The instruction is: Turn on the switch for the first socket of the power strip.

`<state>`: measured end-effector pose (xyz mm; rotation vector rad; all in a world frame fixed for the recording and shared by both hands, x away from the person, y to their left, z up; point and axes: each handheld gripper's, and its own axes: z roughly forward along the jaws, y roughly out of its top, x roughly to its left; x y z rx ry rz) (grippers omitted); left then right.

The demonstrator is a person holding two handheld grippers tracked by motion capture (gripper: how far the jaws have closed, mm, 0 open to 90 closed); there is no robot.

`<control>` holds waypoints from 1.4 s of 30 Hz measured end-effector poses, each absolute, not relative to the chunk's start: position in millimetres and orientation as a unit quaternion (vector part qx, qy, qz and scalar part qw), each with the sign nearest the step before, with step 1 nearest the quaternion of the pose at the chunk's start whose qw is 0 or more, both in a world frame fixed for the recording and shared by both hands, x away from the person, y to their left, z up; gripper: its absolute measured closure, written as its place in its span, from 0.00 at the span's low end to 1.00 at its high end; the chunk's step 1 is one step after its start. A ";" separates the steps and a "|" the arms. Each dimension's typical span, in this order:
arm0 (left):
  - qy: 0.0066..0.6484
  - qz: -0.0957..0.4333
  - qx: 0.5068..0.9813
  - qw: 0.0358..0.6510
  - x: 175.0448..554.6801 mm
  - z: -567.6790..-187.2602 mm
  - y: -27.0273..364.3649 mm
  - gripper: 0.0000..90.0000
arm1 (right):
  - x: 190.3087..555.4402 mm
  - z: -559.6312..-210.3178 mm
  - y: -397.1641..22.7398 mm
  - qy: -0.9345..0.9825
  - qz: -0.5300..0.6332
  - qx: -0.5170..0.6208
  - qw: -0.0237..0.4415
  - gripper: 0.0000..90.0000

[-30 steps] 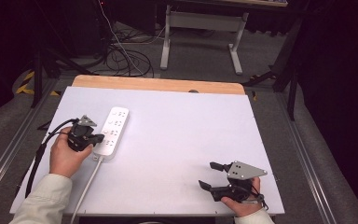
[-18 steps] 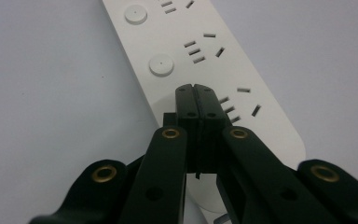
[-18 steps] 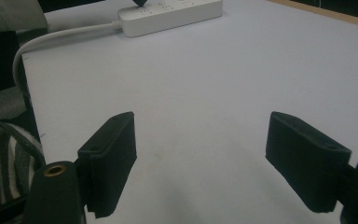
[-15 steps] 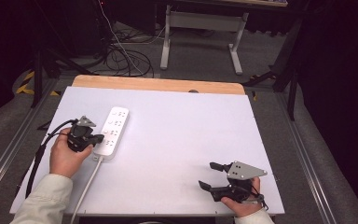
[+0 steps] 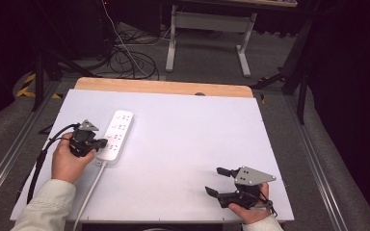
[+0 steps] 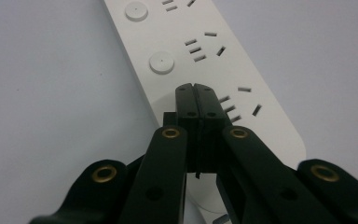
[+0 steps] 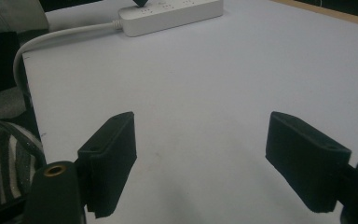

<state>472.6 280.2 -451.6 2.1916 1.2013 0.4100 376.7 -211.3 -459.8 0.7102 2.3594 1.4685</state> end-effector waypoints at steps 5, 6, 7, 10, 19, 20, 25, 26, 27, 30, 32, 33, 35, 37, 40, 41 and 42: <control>0.453 0.160 0.826 0.296 471.8 -451.9 278.3 1.00 | 376.5 -459.7 -211.5 0.815 0.507 0.245 0.137 0.28; 0.451 0.162 0.826 0.295 471.8 -452.0 278.2 1.00 | 376.5 -459.7 -211.5 0.815 0.507 0.245 0.137 0.28; 0.452 0.160 0.826 0.297 471.7 -452.2 278.7 1.00 | 376.6 -459.7 -211.5 0.815 0.508 0.245 0.136 0.28; 0.454 0.153 0.824 0.302 472.3 -452.6 280.4 1.00 | 376.4 -459.7 -211.4 0.815 0.507 0.246 0.136 0.28; 0.458 0.147 0.822 0.304 472.7 -453.7 280.7 1.00 | 376.3 -459.6 -211.4 0.815 0.508 0.245 0.136 0.28; 0.457 0.148 0.823 0.303 473.0 -453.6 280.8 1.00 | 376.2 -459.6 -211.4 0.815 0.508 0.245 0.136 0.28; 0.458 0.159 0.823 0.297 471.8 -452.7 278.6 1.00 | 376.1 -459.7 -211.9 0.814 0.508 0.245 0.136 0.28; 0.462 0.159 0.819 0.300 470.6 -451.7 277.3 1.00 | 376.3 -459.9 -211.7 0.814 0.508 0.245 0.135 0.28; 0.459 0.174 0.822 0.290 469.5 -449.5 274.6 1.00 | 376.4 -460.0 -211.6 0.815 0.508 0.245 0.135 0.28; 0.460 0.168 0.820 0.296 468.1 -444.1 272.5 1.00 | 376.9 -460.0 -211.6 0.814 0.508 0.246 0.136 0.28; 0.458 0.168 0.818 0.303 466.9 -439.3 273.2 1.00 | 377.0 -459.9 -212.1 0.813 0.509 0.247 0.136 0.28; 0.457 0.164 0.817 0.309 465.7 -437.1 273.4 1.00 | 377.0 -460.0 -212.1 0.814 0.508 0.248 0.136 0.28; 0.457 0.162 0.815 0.317 463.1 -432.8 274.5 1.00 | 377.0 -460.3 -211.7 0.814 0.508 0.247 0.136 0.28; 0.452 0.167 0.816 0.319 460.0 -428.4 275.1 1.00 | 376.7 -460.3 -211.6 0.814 0.507 0.247 0.136 0.28; 0.446 0.175 0.816 0.323 455.3 -421.5 274.0 1.00 | 376.5 -460.1 -212.0 0.814 0.508 0.248 0.136 0.28; 0.444 0.175 0.817 0.324 453.7 -419.4 273.1 1.00 | 376.6 -460.2 -212.0 0.814 0.507 0.247 0.136 0.28; 0.438 0.180 0.819 0.324 452.3 -416.4 273.1 1.00 | 376.7 -460.3 -211.8 0.814 0.507 0.248 0.136 0.28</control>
